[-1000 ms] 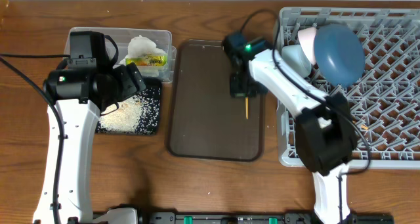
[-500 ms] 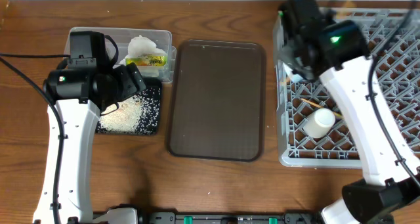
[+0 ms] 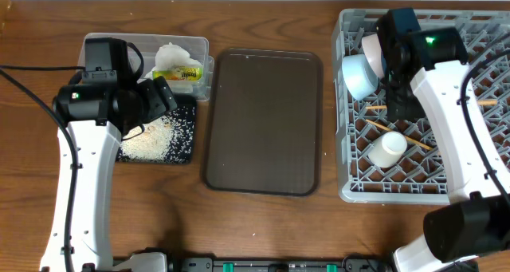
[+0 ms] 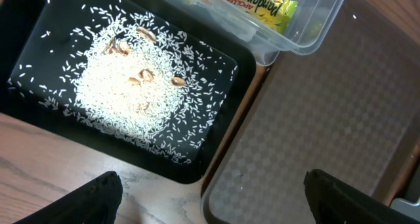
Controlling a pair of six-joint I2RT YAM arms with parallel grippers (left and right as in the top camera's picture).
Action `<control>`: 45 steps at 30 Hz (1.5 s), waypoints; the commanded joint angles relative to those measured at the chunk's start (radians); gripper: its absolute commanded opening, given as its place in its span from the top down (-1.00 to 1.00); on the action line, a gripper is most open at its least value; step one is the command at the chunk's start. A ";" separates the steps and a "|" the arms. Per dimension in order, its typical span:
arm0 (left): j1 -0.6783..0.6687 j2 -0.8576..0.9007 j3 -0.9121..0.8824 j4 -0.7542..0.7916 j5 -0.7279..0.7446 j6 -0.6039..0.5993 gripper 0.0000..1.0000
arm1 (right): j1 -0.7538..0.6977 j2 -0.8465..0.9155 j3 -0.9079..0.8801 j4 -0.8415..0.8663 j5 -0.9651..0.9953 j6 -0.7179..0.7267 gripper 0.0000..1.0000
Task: Sort waste into correct bins and load items into the dishwasher rack
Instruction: 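Lay the chopstick across the rack beside the first and open the gripper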
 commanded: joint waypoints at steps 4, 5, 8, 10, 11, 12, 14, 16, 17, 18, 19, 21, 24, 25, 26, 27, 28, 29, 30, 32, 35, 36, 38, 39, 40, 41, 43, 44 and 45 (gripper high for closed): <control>0.004 0.010 0.018 -0.003 -0.005 0.010 -0.83 | -0.018 0.008 -0.132 0.073 -0.050 0.166 0.97; 0.004 0.010 0.018 -0.003 -0.005 0.010 -0.83 | -0.018 0.008 -0.149 0.089 -0.054 0.180 0.93; 0.004 0.010 0.018 -0.003 -0.005 0.010 -0.83 | -0.018 0.008 -0.177 0.123 -0.053 0.182 0.81; 0.004 0.010 0.018 -0.003 -0.005 0.010 -0.83 | -0.018 0.008 -0.181 0.129 -0.052 0.182 0.55; 0.004 0.010 0.018 -0.003 -0.005 0.010 -0.83 | -0.018 0.008 -0.181 0.130 -0.052 0.182 0.43; 0.004 0.010 0.018 -0.003 -0.005 0.010 -0.83 | -0.018 0.008 -0.181 0.136 -0.052 0.181 0.37; 0.004 0.010 0.018 -0.003 -0.005 0.010 -0.83 | -0.018 0.008 -0.181 0.143 -0.050 0.180 0.31; 0.004 0.010 0.018 -0.003 -0.005 0.010 -0.83 | -0.018 0.008 -0.181 0.154 -0.043 0.139 0.34; 0.004 0.010 0.018 -0.004 -0.005 0.010 -0.83 | -0.018 0.007 -0.181 0.162 -0.039 0.103 0.35; 0.004 0.010 0.018 -0.003 -0.005 0.010 -0.83 | -0.019 0.007 -0.181 0.174 -0.034 0.042 0.34; 0.004 0.010 0.018 -0.003 -0.005 0.010 -0.83 | -0.019 0.006 -0.180 0.184 -0.033 -0.024 0.33; 0.004 0.010 0.018 -0.003 -0.005 0.010 -0.83 | -0.019 0.004 -0.168 0.197 -0.033 -0.191 0.33; 0.004 0.010 0.018 -0.003 -0.005 0.010 -0.83 | -0.018 -0.015 -0.147 0.219 -0.034 -0.436 0.37; 0.004 0.010 0.018 -0.003 -0.005 0.010 -0.83 | -0.017 -0.026 -0.137 0.227 -0.034 -0.526 0.43; 0.004 0.010 0.018 -0.003 -0.005 0.010 -0.83 | -0.014 -0.044 -0.123 0.235 -0.039 -0.651 0.60; 0.004 0.010 0.018 -0.003 -0.005 0.010 -0.83 | -0.010 -0.062 -0.111 0.243 -0.059 -0.768 0.73; 0.004 0.010 0.018 -0.003 -0.005 0.010 -0.83 | -0.007 -0.080 -0.100 0.249 -0.087 -0.873 0.84; 0.004 0.010 0.018 -0.003 -0.005 0.010 -0.83 | -0.002 -0.104 -0.090 0.252 -0.132 -0.989 0.80; 0.004 0.010 0.018 -0.003 -0.005 0.010 -0.83 | 0.006 -0.132 -0.083 0.259 -0.193 -1.120 0.72; 0.004 0.010 0.018 -0.004 -0.005 0.010 -0.83 | 0.024 -0.180 -0.078 0.264 -0.312 -1.333 0.44; 0.004 0.010 0.018 -0.003 -0.005 0.010 -0.83 | 0.051 -0.246 -0.078 0.243 -0.439 -1.500 -0.98; 0.004 0.010 0.018 -0.003 -0.005 0.010 -0.83 | 0.059 -0.263 -0.078 0.223 -0.447 -1.506 -0.98; 0.004 0.010 0.018 -0.003 -0.005 0.010 -0.83 | 0.068 -0.289 -0.078 0.192 -0.446 -1.506 -0.99; 0.004 0.010 0.018 -0.003 -0.005 0.010 -0.83 | 0.071 -0.299 -0.078 0.182 -0.446 -1.506 -0.99; 0.004 0.010 0.018 -0.003 -0.005 0.010 -0.83 | 0.071 -0.306 -0.078 0.175 -0.446 -1.506 -0.98; 0.004 0.010 0.018 -0.004 -0.005 0.010 -0.83 | 0.071 -0.310 -0.078 0.170 -0.446 -1.506 -0.98; 0.004 0.010 0.018 -0.003 -0.005 0.010 -0.83 | 0.071 -0.313 -0.078 0.169 -0.446 -1.506 -0.99; 0.004 0.010 0.018 -0.003 -0.005 0.010 -0.83 | 0.071 -0.314 -0.078 0.160 -0.433 -1.536 -0.98; 0.004 0.010 0.018 -0.003 -0.005 0.010 -0.83 | 0.069 -0.315 -0.078 0.141 -0.425 -1.575 -0.98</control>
